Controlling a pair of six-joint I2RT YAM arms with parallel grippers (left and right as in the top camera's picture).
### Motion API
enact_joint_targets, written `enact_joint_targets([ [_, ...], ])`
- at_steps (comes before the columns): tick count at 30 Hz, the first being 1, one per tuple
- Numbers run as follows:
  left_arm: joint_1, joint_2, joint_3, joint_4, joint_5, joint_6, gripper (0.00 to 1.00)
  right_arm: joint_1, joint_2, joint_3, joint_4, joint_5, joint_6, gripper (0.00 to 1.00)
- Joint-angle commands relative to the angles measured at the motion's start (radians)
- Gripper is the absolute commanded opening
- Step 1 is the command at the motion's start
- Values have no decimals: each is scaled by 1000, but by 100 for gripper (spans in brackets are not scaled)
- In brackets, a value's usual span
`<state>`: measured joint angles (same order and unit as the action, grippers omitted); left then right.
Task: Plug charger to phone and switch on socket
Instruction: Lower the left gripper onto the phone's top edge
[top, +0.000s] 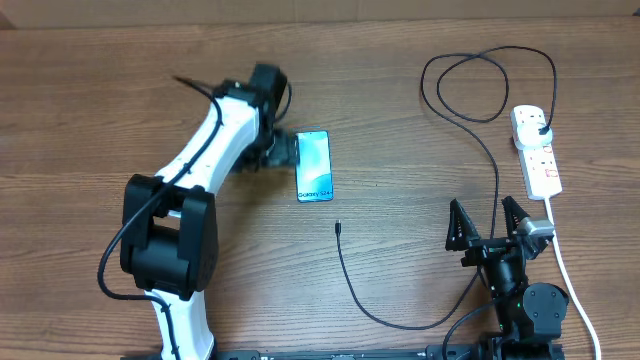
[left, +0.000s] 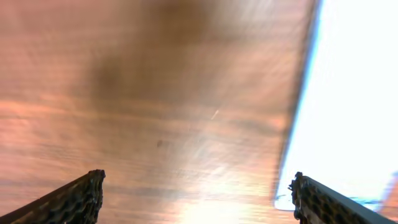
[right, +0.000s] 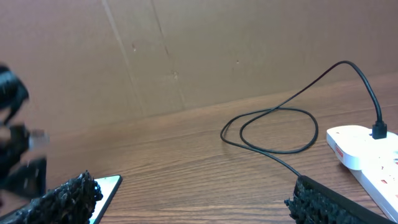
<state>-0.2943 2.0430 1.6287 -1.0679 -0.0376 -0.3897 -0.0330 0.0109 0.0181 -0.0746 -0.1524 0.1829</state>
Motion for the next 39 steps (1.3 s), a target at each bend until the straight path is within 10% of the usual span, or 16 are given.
enact_joint_targets([
  [1, -13, -1, 79, 24, 47, 7, 100, -4, -8, -10, 4, 1, -1, 100],
  [39, -114, 13, -350, 484, 19, -45, 100, -4, -8, -10, 4, 1, -1, 100],
])
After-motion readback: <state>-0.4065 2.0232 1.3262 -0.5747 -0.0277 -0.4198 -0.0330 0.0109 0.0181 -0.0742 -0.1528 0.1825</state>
